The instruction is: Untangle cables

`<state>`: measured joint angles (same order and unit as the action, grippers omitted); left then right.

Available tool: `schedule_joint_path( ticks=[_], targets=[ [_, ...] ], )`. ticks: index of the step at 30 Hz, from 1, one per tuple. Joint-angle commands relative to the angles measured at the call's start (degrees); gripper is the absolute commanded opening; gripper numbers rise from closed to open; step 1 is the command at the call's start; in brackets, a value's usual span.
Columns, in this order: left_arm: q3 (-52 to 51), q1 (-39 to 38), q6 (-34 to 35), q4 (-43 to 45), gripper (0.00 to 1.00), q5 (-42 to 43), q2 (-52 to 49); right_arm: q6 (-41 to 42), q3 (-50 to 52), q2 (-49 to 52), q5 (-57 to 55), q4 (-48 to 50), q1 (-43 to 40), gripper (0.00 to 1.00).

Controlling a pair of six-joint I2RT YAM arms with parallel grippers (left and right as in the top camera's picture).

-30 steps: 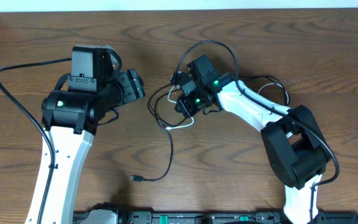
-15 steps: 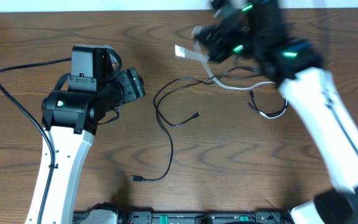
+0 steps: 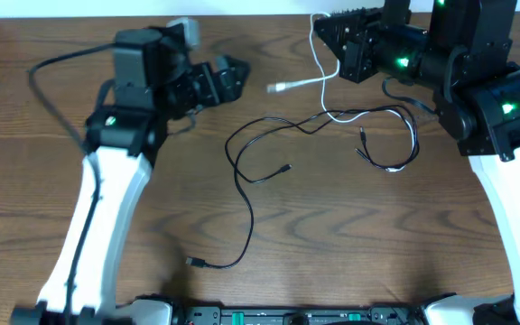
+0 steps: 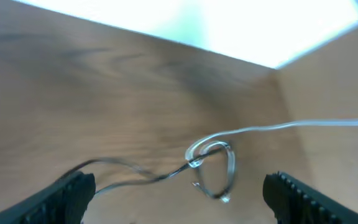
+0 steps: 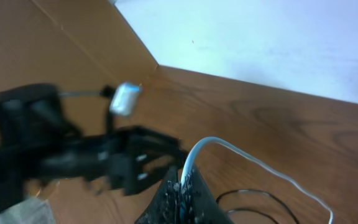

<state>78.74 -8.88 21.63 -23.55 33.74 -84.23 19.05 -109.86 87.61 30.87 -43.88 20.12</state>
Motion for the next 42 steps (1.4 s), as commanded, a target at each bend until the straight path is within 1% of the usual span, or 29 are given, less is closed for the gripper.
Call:
schedule_joint_path(
  ticks=[1, 4, 7, 10, 14, 17, 26, 29, 31, 32, 34, 39, 42],
  targets=[
    [0.09, -1.29, -1.62, 7.02, 0.92, 16.46, -7.08, 0.81, -0.28, -2.99, 2.82, -0.87, -0.55, 0.01],
    [0.09, -2.23, -1.64, 16.26, 0.91, 26.34, -11.69, 0.24, -0.28, -4.02, 3.17, -2.29, -1.20, 0.01],
    [0.09, -2.80, -1.64, 23.15, 0.91, 31.67, -14.93, -0.46, -0.28, -4.63, 4.37, -3.02, -2.08, 0.01],
    [0.09, -2.84, -1.68, 26.95, 0.89, 33.48, -17.86, -0.63, -0.28, -5.20, 5.01, -3.85, -2.97, 0.01],
    [0.09, -3.28, -4.26, 32.89, 0.86, 41.99, -20.90, -1.36, -0.28, -5.27, 6.82, -4.63, -3.82, 0.01],
    [0.09, -4.31, -5.29, 34.45, 0.86, 43.76, -21.86, -1.33, -0.28, -5.27, 7.26, -4.76, -4.28, 0.01],
    [0.02, -10.40, -14.82, 34.38, 0.86, 42.97, -22.32, -1.31, -0.28, -5.27, 7.93, -4.74, -4.35, 0.01],
    [-0.02, -11.74, -14.75, 34.36, 0.85, 37.59, -22.40, -1.31, -0.28, -5.27, 8.83, -4.79, -4.33, 0.01],
    [-0.04, -12.22, -14.69, 34.34, 0.79, 33.33, -22.58, -1.33, -0.28, -5.29, 9.44, -4.79, -4.35, 0.01],
    [-0.04, -12.22, -14.47, 34.38, 0.78, 32.09, -22.73, -1.33, -0.28, -5.27, 9.92, -4.76, -4.35, 0.01],
    [-0.07, -12.20, -14.03, 34.34, 0.77, 29.77, -22.86, -1.36, -0.28, -5.29, 10.49, -4.83, -4.35, 0.01],
    [-0.09, -12.20, -14.10, 34.38, 0.77, 27.39, -22.86, -1.53, -0.28, -5.29, 11.58, -4.81, -4.35, 0.01],
    [-0.09, -12.22, -14.08, 34.77, 0.77, 23.15, -22.86, -1.51, -0.28, -5.29, 12.04, -4.79, -4.33, 0.01]
  ],
)
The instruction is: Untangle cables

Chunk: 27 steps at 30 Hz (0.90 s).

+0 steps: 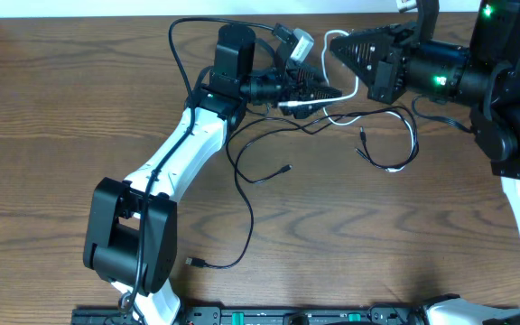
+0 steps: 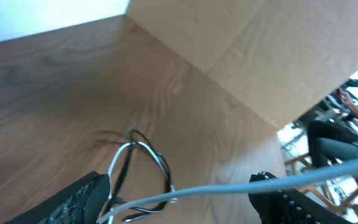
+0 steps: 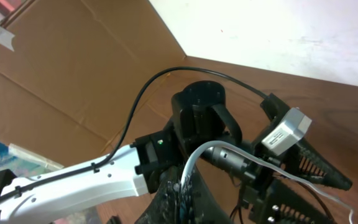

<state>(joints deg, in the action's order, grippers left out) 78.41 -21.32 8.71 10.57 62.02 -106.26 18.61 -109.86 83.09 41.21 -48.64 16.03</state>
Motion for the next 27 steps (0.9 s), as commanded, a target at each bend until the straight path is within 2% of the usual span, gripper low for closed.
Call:
schedule_joint_path(
  ticks=[1, 6, 9, 11, 14, 17, 20, 24, 27],
  targets=[
    [0.24, 0.22, -1.14, 0.98, 0.77, -5.35, -0.83, -1.09, -0.28, -0.76, 1.88, -0.02, -0.24, 0.01],
    [0.24, -0.04, 2.54, 3.98, 0.76, -5.29, -0.83, -1.07, -0.28, -0.76, 1.90, 0.09, -0.24, 0.01],
    [0.24, -0.50, 4.24, 5.90, 0.65, -5.09, -0.83, -1.07, -0.28, -0.76, 1.88, 0.22, -0.24, 0.01],
    [0.24, -0.68, 4.72, 6.51, 0.49, -5.11, -0.83, -1.09, -0.28, -0.76, 1.88, 0.17, -0.26, 0.01],
    [0.24, -0.52, 4.72, 6.27, 0.08, -5.20, -0.83, -1.07, -0.28, -0.76, 1.86, 0.17, -0.63, 0.01],
    [0.24, 0.17, 7.50, 4.57, 0.07, -6.78, -0.83, -1.64, -0.28, -0.76, 0.94, -0.13, -1.90, 0.01],
    [0.24, 2.21, 9.20, -0.44, 0.07, -10.88, -0.76, -2.45, -0.26, -0.68, -9.94, -4.57, -4.28, 0.01],
    [0.31, 4.72, 12.17, -0.61, 0.08, -10.93, 0.96, -3.50, -0.13, 0.42, -21.75, -10.32, -6.32, 0.01],
    [0.87, 6.34, 16.85, -0.63, 0.08, -13.29, 4.20, -4.79, 0.15, 2.19, -27.43, -13.16, -6.95, 0.01]
  ],
)
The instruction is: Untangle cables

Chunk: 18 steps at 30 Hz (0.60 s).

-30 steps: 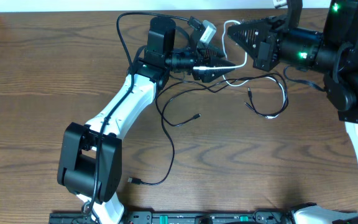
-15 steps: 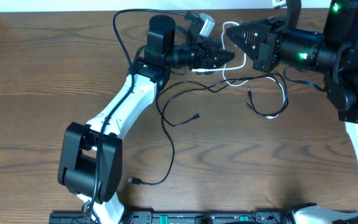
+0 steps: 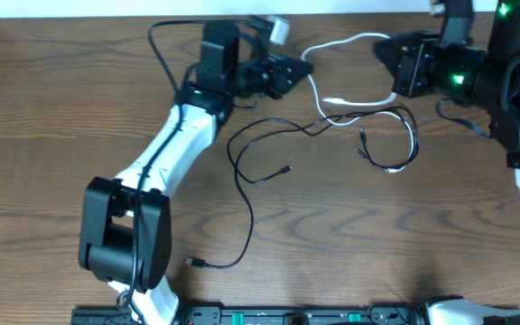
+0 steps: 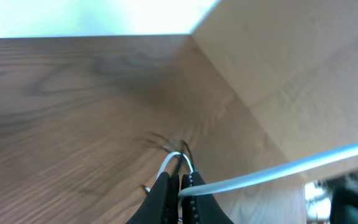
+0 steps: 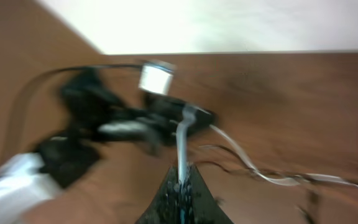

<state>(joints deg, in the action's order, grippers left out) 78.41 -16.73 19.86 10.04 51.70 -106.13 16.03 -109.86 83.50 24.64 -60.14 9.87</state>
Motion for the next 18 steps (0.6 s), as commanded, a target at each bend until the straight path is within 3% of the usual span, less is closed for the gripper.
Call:
schedule_joint_path(
  ticks=[1, 10, 14, 16, 18],
  targets=[
    [1.07, 2.19, 7.13, -0.09, 0.07, -3.39, 5.35, -2.34, 0.15, 2.58, -12.35, -2.40, -0.85, 0.01],
    [1.25, 2.91, 12.46, 0.28, 0.07, -1.14, 21.38, -3.26, 0.15, 13.51, -15.13, -4.37, -1.05, 0.01],
    [1.25, 2.95, 14.93, 0.55, 0.07, -1.18, 25.92, -3.23, 0.15, 18.25, -15.10, -3.67, -1.05, 0.07],
    [1.25, 2.95, 16.04, 0.79, 0.07, -1.20, 27.47, -3.23, 0.15, 19.71, -15.06, -3.52, -1.05, 0.19],
    [1.25, 2.95, 17.53, 1.62, 0.07, -1.20, 28.68, -3.26, 0.15, 21.35, -14.82, -3.56, -1.05, 0.49]
  ],
)
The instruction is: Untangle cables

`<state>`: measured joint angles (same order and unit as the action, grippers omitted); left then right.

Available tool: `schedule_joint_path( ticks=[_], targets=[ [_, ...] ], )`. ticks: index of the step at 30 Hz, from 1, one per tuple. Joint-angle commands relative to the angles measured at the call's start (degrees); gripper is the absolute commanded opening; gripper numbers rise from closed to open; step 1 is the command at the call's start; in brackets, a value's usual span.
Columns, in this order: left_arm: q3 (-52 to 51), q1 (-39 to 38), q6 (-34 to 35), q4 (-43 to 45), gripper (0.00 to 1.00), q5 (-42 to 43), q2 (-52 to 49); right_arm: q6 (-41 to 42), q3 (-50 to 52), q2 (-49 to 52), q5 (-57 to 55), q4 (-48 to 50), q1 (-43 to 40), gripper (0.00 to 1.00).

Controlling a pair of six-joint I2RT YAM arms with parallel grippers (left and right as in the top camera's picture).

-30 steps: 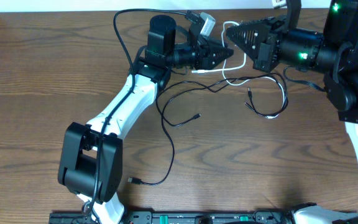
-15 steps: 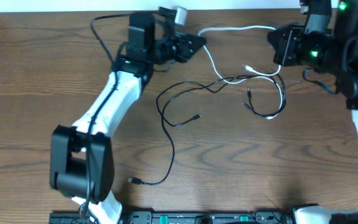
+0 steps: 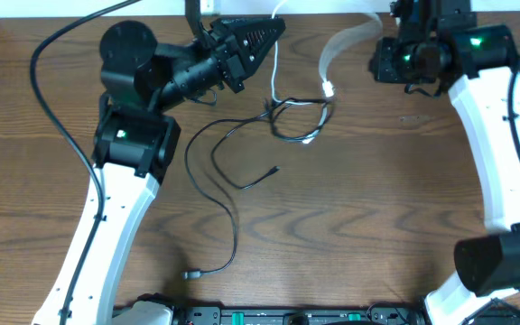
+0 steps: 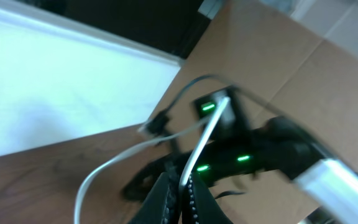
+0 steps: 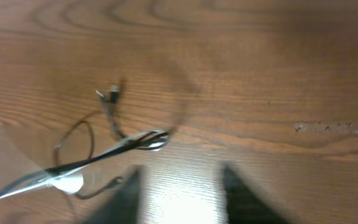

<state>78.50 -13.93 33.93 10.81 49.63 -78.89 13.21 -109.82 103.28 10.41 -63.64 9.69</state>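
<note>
My left gripper (image 3: 262, 34) is lifted high over the back of the table and is shut on a white cable (image 3: 273, 77), which runs between its fingers (image 4: 166, 196). The cable hangs down to a knot of thin black cables (image 3: 294, 119) on the table, and its white plug (image 3: 329, 88) dangles beside the knot. A long black cable (image 3: 228, 212) trails from the knot toward the front left. My right gripper (image 5: 182, 199) is open above the table, with nothing between its blurred fingers (image 5: 123, 193). Below it lie the knot (image 5: 145, 140) and the white plug (image 5: 64, 182).
The wooden table (image 3: 386, 226) ends at a white wall along the back. The right arm (image 3: 490, 117) stretches along the right side, the left arm (image 3: 116, 208) along the left. A black USB plug (image 3: 190, 273) lies near the front edge.
My right gripper has opened and let go of the white cable. The left gripper, still shut on it, is now higher. The knot of black cables has shifted left.
At first my right gripper held the white cable at the back while the left was open and away from it. Then the open left gripper was around the cable beside the right one, then shut on it. Now only the left holds it.
</note>
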Motion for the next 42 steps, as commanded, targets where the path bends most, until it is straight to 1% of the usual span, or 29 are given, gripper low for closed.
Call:
schedule_joint_path(
  ticks=[1, 2, 3, 4, 8, 11, 12, 16, 20, 23, 25, 29, 33, 36, 37, 39, 42],
  targets=[
    [1.16, 0.15, 5.25, 2.36, 0.07, 0.85, 2.27, -1.09, 0.11, 2.86, 0.74, -0.44, -0.87, 0.81],
    [1.16, 0.17, 6.19, 3.54, 0.07, 0.83, 2.45, -2.01, 0.11, 3.19, 2.25, -0.48, -0.87, 0.92],
    [1.16, 0.17, 7.21, 4.57, 0.07, 0.55, 2.45, -2.86, 0.11, 3.41, 3.63, -0.52, -0.87, 0.97],
    [1.16, 0.24, 8.20, 5.40, 0.08, 0.04, 2.45, -3.61, 0.11, 3.45, 5.81, -0.52, -0.87, 0.99],
    [1.16, 2.03, 12.79, 5.88, 0.08, -6.34, 2.38, -5.66, 0.09, 2.34, 15.58, -0.72, -0.83, 0.99],
    [1.16, 3.78, 16.06, 6.54, 0.08, -9.53, 2.38, -6.05, 0.09, 2.14, 21.29, -1.38, 0.15, 0.99],
    [1.16, 4.33, 17.35, 7.10, 0.08, -10.29, 2.38, -6.03, 0.11, 2.19, 21.51, -1.60, 0.76, 0.96],
    [1.16, 5.95, 21.66, 11.06, 0.08, -11.41, 2.40, -6.01, 0.13, 2.80, 21.07, -1.42, 4.04, 0.92],
    [1.16, 7.28, 27.50, 15.87, 0.08, -12.68, 2.40, -5.97, 0.13, 3.23, 18.14, -0.63, 7.08, 0.92],
    [1.16, 7.87, 32.17, 18.80, 0.08, -13.33, 2.43, -6.03, 0.13, 3.87, 17.46, -0.42, 8.63, 0.90],
    [1.16, 8.35, 36.74, 20.22, 0.07, -13.79, 2.51, -6.10, 0.13, 4.72, 16.41, -0.39, 9.90, 0.89],
    [1.27, 9.27, 41.31, 23.85, 0.07, -14.49, 2.67, -5.95, 0.13, 7.58, 16.31, 0.72, 12.33, 0.86],
    [1.75, 9.75, 44.26, 25.94, 0.07, -14.53, 3.10, -3.78, 0.13, 12.07, 17.16, 4.11, 14.93, 0.84],
    [2.45, 9.75, 44.41, 25.94, 0.07, -14.51, 3.63, -2.49, 0.13, 15.04, 17.07, 6.75, 16.20, 0.82],
    [2.73, 9.75, 44.39, 25.94, 0.07, -14.51, 3.89, -2.05, 0.13, 16.35, 16.85, 7.80, 16.55, 0.80],
    [3.43, 9.75, 44.39, 25.94, 0.08, -14.51, 4.57, -0.50, 0.13, 18.73, 15.23, 9.33, 16.94, 0.79],
    [4.33, 9.75, 44.39, 25.94, 0.07, -14.53, 5.99, 3.48, 0.13, 23.34, 9.88, 11.23, 16.83, 0.78]
  ],
)
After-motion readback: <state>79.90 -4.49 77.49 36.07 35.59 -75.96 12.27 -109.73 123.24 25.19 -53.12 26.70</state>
